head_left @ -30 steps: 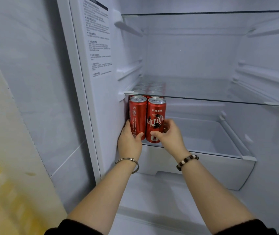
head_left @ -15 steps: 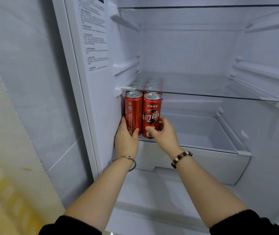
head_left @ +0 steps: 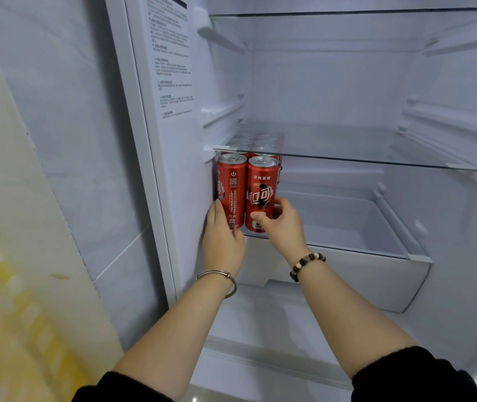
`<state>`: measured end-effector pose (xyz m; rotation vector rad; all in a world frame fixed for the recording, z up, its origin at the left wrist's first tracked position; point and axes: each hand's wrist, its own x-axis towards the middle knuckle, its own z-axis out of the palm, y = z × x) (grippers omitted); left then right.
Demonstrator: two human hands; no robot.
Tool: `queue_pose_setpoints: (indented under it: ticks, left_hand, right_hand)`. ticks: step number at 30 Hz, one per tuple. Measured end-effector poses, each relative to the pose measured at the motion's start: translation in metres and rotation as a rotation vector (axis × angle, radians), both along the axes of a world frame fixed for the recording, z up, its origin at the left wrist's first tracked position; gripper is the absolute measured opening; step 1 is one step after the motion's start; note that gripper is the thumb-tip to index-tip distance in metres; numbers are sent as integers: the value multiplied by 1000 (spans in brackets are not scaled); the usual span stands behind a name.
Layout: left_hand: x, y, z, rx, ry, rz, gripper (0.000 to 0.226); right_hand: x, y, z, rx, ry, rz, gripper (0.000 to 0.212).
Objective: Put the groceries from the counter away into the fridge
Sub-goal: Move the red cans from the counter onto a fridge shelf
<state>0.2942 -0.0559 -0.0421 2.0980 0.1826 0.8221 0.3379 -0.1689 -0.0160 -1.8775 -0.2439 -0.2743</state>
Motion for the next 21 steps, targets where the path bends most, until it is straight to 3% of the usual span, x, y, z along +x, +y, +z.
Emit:
queue_pose_setpoints:
  ticks: [9,21]
  left_hand:
    - [-10,-2,-3,131,-55,1,66]
    - [-9,1,-3,68,-79,-51,72]
  right_hand:
    - [-2,0,0,-1,3,-27,55]
    - [-2,11,3,1,79,-50,56]
